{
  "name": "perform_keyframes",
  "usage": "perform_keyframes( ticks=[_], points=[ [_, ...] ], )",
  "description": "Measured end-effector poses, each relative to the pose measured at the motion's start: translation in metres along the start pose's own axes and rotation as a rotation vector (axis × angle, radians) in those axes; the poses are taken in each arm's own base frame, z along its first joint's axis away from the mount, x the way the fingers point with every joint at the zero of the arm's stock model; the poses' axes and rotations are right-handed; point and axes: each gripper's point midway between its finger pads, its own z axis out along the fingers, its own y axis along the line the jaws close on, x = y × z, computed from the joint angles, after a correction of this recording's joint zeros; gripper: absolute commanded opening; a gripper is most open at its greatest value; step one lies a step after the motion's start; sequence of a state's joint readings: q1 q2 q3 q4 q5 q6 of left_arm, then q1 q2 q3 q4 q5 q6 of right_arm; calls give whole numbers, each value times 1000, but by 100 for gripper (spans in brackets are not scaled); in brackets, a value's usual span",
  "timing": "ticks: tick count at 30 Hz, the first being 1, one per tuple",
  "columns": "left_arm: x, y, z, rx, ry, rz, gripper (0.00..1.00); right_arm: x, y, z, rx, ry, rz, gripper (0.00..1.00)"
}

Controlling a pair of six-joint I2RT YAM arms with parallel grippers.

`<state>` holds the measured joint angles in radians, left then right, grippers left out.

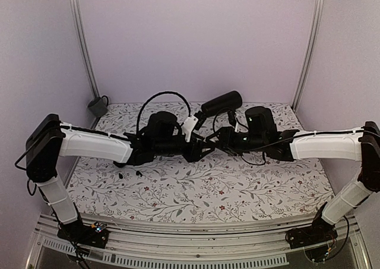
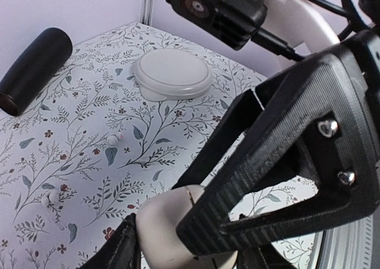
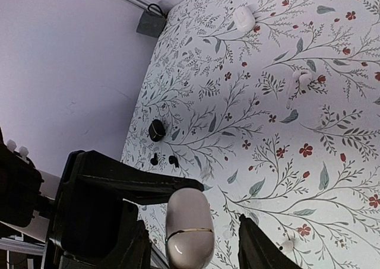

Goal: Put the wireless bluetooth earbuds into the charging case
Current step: Pass from the left arm to the right, then pass from the right arm to the left

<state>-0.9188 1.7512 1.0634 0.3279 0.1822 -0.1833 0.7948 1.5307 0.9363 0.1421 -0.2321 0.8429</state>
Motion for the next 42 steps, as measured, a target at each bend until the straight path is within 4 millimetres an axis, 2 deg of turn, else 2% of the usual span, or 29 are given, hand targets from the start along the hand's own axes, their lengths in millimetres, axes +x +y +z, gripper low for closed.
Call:
perform_keyframes(
  ticks=[7,11,12,14,17,18,20,25,29,33,35,38,42],
  points=[
    [7,-5,5,7,21,12,39,7,-4,-1,-45,23,83,23],
    [7,-6,5,8,23,17,47,7,-6,-2,-64,33,121,11],
    [6,-6,5,10,21,17,51,7,-5,-2,-69,35,131,9],
    [6,-6,5,10,18,18,68,6,-5,-2,-75,36,141,6],
    [4,-7,5,11,11,30,88,8,-4,-3,-82,46,158,4],
    [3,-7,5,10,6,29,93,9,-4,-3,-83,48,165,4],
    [1,-7,5,8,-3,41,96,8,-4,-3,-85,49,172,4],
    [-4,-4,-5,-24,-52,73,96,5,-4,-6,-85,40,191,4],
    [-6,-4,-32,-54,-145,166,94,-3,-7,-13,-78,23,203,4],
    [-3,-13,-52,-85,-219,329,92,-10,-8,-23,-68,7,210,4],
    [-1,-22,-56,-118,-248,444,86,-13,-6,-29,-68,2,212,3],
    [0,-36,-55,-186,-277,610,85,-14,-1,-36,-77,4,211,3],
    [1,-40,-48,-314,-302,799,80,-10,3,-43,-77,25,224,3]
  ],
)
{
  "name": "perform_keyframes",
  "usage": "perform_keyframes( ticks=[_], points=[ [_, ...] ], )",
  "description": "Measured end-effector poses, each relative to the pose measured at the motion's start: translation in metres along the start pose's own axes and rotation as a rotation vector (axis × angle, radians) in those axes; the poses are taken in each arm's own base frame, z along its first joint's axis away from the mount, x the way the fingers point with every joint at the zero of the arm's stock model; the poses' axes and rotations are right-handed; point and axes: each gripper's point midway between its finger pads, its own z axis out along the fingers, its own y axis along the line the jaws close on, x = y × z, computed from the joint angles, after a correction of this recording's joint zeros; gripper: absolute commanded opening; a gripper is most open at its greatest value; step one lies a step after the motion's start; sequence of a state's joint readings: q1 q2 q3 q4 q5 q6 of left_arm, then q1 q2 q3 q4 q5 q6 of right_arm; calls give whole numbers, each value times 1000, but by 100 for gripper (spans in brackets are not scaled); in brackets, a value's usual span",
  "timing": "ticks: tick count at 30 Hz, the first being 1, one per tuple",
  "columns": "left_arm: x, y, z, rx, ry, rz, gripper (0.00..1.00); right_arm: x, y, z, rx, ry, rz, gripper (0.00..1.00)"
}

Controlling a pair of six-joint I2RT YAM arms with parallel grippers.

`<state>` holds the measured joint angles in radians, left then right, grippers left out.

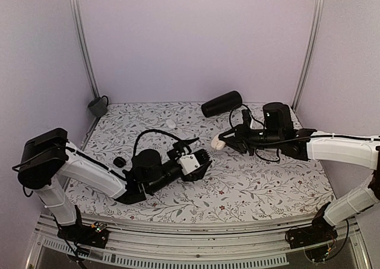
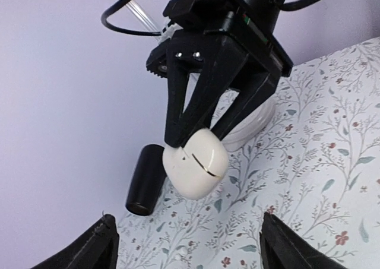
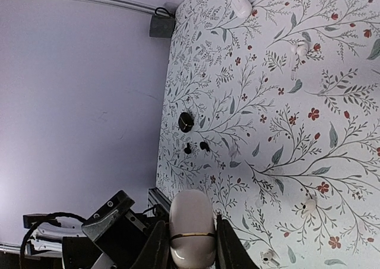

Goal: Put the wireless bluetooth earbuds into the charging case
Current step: Pass from the right arm to the left

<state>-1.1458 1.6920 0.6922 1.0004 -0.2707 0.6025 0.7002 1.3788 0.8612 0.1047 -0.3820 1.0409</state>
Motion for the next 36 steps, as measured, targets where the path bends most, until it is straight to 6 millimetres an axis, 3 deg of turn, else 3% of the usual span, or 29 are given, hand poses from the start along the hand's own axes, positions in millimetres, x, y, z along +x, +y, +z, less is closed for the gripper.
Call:
perform_keyframes(
  ticks=[5,12,15,20,29,36],
  points=[
    [4,5,5,-121,9,177,71,7,0,-4,4,37,55,3],
    [-9,11,9,-274,-29,356,63,13,8,-9,-21,63,119,3],
    [-6,2,12,-307,-24,454,60,12,14,-14,-37,61,126,3],
    [19,-20,24,-278,45,611,56,11,22,-20,-60,54,117,3],
    [3,-4,33,-355,61,649,53,12,21,-21,-56,56,119,3],
    [-2,1,35,-379,64,641,40,17,15,-20,-43,67,125,3]
  ],
)
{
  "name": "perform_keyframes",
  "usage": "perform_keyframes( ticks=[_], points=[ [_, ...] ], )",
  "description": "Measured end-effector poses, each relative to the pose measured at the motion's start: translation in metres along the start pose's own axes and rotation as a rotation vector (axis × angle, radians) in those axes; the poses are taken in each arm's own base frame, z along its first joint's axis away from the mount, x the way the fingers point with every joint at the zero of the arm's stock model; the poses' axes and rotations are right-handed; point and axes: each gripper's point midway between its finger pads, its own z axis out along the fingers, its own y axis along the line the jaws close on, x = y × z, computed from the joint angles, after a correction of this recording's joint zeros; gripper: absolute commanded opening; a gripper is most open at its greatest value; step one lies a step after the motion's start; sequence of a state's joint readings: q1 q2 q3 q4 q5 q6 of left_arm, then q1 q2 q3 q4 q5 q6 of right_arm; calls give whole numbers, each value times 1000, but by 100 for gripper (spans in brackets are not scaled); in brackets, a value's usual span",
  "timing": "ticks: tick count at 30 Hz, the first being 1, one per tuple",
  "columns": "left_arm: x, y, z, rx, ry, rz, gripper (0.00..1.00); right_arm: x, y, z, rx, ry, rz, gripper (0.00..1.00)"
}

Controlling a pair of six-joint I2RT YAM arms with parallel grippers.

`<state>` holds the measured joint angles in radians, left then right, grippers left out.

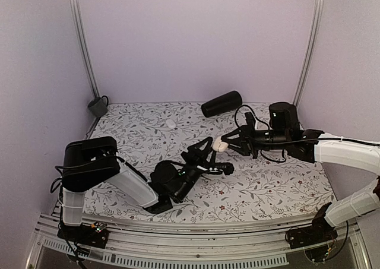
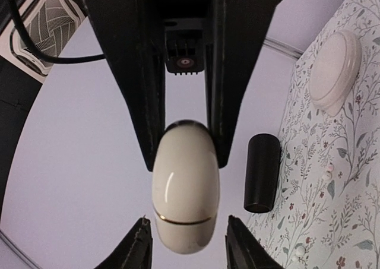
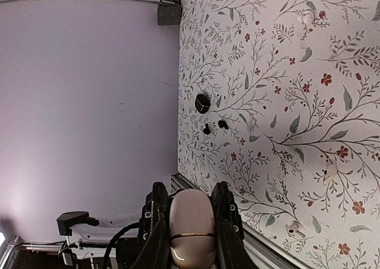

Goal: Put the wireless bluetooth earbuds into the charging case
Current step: Pass from the right arm to the left

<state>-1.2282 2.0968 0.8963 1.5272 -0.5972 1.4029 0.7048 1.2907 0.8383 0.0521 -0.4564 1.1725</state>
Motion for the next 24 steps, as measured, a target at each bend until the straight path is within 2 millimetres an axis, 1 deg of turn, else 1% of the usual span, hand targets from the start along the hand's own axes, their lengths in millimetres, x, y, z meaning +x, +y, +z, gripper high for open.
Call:
perform_keyframes(
  ticks=[4,7,12,15,18,22,24],
  points=[
    [-3,6,4,-17,-1,-12,35,1,0,0,0,3,3,3],
    [-4,5,4,-17,-2,-11,31,2,-2,1,-2,5,12,3],
    [-4,5,4,-15,-3,-8,24,2,0,1,-16,5,13,3],
    [-3,5,4,-16,-2,-10,25,2,1,1,-20,6,11,3],
    [-4,5,4,-15,-4,-11,33,3,0,1,-21,6,11,3],
    [-4,5,4,-15,-5,-10,34,4,-3,1,-17,7,17,3],
    [-4,4,4,-15,-5,-11,33,3,-3,1,-18,7,17,3]
  ],
)
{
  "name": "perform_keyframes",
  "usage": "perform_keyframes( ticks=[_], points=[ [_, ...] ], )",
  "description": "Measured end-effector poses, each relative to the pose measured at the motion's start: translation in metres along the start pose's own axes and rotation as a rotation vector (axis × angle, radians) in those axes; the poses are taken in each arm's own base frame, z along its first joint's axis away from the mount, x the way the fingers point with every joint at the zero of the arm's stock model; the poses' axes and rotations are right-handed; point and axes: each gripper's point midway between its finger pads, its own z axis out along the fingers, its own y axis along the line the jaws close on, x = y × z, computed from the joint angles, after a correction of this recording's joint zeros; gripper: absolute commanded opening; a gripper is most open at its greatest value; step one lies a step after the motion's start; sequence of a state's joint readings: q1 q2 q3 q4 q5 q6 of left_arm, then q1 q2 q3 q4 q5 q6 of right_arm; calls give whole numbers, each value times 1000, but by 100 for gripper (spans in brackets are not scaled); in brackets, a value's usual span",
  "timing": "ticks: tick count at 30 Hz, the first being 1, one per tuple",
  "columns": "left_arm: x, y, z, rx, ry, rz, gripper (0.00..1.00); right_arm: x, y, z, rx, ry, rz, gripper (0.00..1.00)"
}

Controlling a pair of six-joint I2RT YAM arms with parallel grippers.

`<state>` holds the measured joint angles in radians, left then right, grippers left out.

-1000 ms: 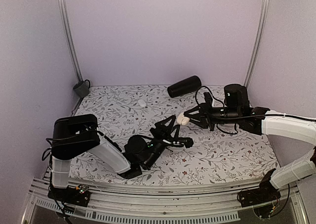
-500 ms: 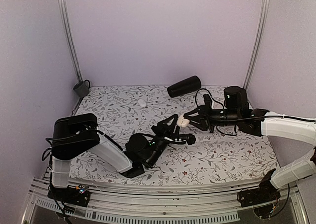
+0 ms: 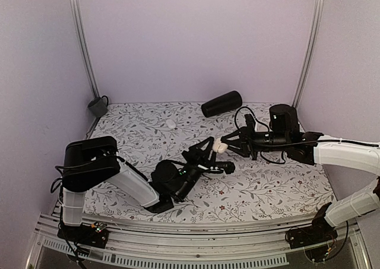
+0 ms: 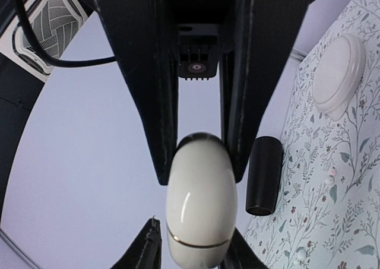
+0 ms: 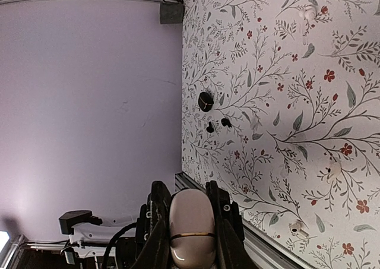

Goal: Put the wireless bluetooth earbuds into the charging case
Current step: Pass from the right arm to the left

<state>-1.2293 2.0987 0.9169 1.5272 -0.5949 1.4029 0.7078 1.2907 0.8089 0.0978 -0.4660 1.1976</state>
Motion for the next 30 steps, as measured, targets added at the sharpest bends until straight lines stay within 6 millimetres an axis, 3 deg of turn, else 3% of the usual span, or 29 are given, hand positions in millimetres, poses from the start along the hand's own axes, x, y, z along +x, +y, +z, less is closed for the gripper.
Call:
perform_keyframes(
  ticks=[14,24,27,30],
  points=[
    [-4,-3,2,1,-13,0,32,1,-2,0,3,1,5,3],
    [-5,-5,2,4,-19,7,27,1,-2,0,-4,-1,12,3],
    [-5,-6,2,5,-19,6,18,1,-2,1,-3,0,12,3],
    [-5,-6,2,6,-19,3,0,1,-3,1,-4,-1,12,6]
  ],
)
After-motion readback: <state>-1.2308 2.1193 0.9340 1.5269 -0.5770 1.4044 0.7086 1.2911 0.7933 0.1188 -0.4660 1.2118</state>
